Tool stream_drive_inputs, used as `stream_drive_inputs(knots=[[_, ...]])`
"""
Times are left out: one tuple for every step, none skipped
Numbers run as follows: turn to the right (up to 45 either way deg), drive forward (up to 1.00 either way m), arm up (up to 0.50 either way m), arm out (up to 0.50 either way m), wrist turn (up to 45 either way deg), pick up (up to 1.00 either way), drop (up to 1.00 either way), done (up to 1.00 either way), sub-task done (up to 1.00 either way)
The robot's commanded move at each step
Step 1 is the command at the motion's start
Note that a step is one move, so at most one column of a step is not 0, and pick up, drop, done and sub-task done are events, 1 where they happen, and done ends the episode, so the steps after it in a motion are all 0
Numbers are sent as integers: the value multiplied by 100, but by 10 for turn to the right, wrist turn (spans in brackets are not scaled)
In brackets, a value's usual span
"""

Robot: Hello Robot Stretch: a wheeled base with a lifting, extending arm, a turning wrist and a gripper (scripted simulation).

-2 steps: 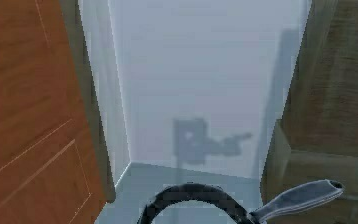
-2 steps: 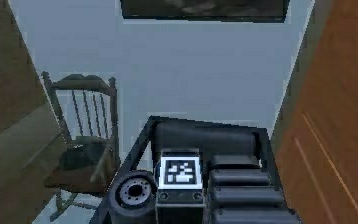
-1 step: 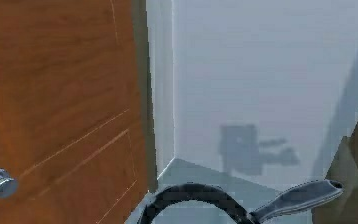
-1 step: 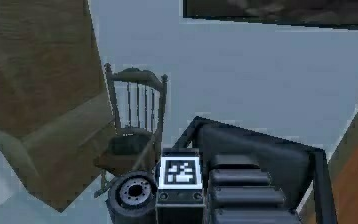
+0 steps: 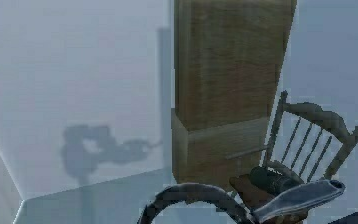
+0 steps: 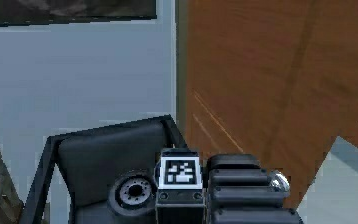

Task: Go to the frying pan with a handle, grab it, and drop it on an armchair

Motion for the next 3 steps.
stream_drive_inputs(knots=[[0, 0, 0, 40, 0, 0, 0, 0, 0], [0, 0, 0, 0, 450, 0, 0, 0, 0], [0, 0, 0, 0, 240, 0, 0, 0, 0]])
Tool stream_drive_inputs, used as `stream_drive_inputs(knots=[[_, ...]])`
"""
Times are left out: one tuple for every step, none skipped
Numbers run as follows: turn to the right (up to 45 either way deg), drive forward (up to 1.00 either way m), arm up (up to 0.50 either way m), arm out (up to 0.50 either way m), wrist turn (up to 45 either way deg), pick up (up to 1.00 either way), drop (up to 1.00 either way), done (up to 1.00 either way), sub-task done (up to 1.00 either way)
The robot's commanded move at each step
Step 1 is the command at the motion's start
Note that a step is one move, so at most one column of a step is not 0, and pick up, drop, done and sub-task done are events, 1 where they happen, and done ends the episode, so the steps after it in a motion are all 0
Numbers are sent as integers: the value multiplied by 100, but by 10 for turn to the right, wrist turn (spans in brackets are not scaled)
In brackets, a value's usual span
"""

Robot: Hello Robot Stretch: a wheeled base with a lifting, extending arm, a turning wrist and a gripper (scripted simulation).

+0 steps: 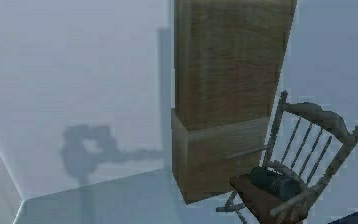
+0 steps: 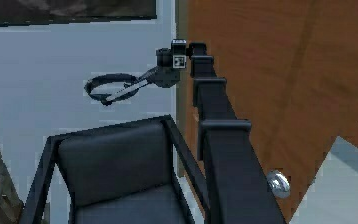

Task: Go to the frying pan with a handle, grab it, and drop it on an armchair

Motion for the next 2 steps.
stream_drive_inputs(knots=[[0, 0, -48, 0, 0, 0, 0, 0, 0], [0, 0, -50, 0, 0, 0, 0, 0, 0]])
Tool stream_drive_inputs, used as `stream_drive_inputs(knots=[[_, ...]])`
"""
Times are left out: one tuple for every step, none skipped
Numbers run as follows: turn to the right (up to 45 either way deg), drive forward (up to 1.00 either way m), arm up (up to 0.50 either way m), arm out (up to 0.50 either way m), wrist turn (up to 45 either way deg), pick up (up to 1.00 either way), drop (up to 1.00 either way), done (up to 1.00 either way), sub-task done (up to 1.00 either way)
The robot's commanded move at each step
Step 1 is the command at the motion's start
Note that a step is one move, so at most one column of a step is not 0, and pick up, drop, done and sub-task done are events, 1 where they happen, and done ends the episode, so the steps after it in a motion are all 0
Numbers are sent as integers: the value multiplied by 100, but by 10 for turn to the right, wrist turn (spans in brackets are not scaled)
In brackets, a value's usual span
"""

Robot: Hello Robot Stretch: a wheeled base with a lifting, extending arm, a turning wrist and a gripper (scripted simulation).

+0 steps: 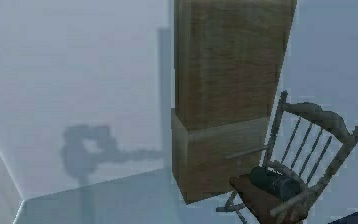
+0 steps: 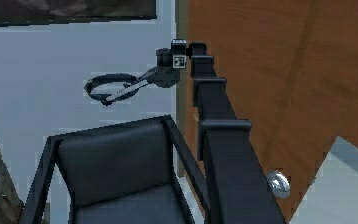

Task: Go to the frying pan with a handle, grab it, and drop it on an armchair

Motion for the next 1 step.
stream_drive_inputs(knots=[[0, 0, 0, 0, 0, 0, 100, 0, 0]])
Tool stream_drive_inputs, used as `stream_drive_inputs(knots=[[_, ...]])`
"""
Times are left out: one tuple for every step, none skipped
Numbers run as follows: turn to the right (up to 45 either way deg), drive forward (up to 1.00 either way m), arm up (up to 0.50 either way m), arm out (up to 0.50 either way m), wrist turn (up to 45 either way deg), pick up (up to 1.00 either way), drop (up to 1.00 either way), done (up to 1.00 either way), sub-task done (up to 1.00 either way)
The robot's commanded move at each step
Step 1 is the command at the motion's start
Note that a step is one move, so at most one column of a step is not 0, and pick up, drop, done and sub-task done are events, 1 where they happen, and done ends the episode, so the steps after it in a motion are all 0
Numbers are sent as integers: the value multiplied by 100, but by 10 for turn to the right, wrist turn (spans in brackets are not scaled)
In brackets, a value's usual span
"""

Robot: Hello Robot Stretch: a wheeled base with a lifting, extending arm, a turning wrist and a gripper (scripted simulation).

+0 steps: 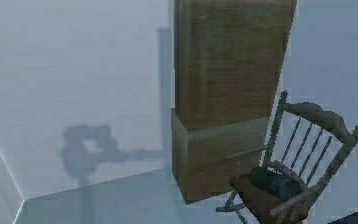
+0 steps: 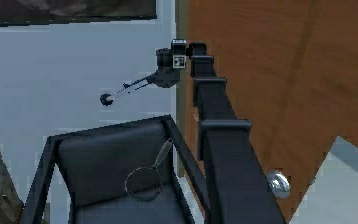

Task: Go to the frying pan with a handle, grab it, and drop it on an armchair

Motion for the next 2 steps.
stream_drive_inputs(knots=[[0, 0, 0, -10, 0, 0, 0, 0, 0], [0, 0, 0, 0, 0, 0, 0, 100, 0]])
